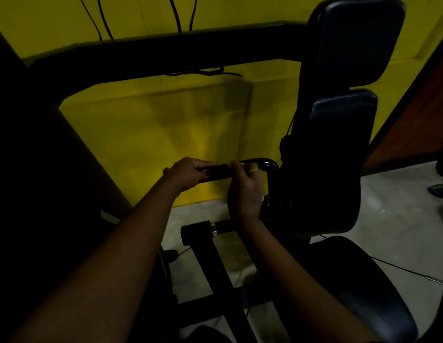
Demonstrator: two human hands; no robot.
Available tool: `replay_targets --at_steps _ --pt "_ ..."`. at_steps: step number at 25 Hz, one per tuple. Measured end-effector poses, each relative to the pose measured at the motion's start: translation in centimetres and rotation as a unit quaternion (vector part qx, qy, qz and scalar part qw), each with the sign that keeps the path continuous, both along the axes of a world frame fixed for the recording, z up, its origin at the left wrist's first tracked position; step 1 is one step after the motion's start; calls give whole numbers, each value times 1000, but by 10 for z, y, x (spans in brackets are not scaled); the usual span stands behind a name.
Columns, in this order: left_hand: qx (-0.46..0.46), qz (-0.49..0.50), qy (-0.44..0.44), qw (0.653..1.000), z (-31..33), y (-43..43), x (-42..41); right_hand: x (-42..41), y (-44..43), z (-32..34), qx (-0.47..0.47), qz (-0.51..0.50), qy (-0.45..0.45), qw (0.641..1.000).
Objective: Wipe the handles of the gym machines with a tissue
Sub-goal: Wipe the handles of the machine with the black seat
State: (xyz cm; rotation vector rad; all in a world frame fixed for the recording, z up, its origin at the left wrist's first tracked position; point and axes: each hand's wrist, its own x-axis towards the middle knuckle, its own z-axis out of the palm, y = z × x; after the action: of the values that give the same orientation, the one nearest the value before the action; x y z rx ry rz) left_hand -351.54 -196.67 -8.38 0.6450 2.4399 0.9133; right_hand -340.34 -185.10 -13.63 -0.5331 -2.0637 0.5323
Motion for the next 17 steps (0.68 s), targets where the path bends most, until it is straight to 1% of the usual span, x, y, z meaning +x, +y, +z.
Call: replay_targets --at_steps 2,3,4,5,6,7,8,9,10,13,14,15,16,17 --pt "6 -1 -5 1000 7 0 2 1 -10 -9 103 90 -40 990" --pt "-3 1 3 1000 11 0 6 4 0 -8 140 113 -50 982" --pt "-26 8 23 999 13 1 8 9 13 -6 149 108 -46 982" --pt "-57 13 47 997 10 1 9 14 26 -5 130 68 -34 989" --pt "-74 11 56 996 11 0 11 19 36 -3 77 6 -14 997" --pt "-71 9 43 997 10 -2 9 22 41 -2 3 -54 9 999" --pt "-52 1 24 998 9 -5 7 21 39 -1 -69 -92 25 993" --pt "-24 -3 -1 1000 9 -7 5 17 30 -2 -132 -98 33 986" --pt "8 -4 -27 1000 11 -7 5 13 17 -3 -187 -79 32 979" --pt "59 5 -80 995 15 -3 7 7 -28 -6 -305 1 25 952" --pt "63 5 -87 994 16 -2 8 9 -34 -4 -352 3 41 935" --pt "66 8 -93 993 17 -2 9 8 -33 -1 -401 -18 69 913" --pt "67 9 -97 993 18 -2 9 5 -25 1 -455 -49 112 882" --pt "65 13 -99 993 17 -3 8 1 -14 2 -519 -73 169 835"
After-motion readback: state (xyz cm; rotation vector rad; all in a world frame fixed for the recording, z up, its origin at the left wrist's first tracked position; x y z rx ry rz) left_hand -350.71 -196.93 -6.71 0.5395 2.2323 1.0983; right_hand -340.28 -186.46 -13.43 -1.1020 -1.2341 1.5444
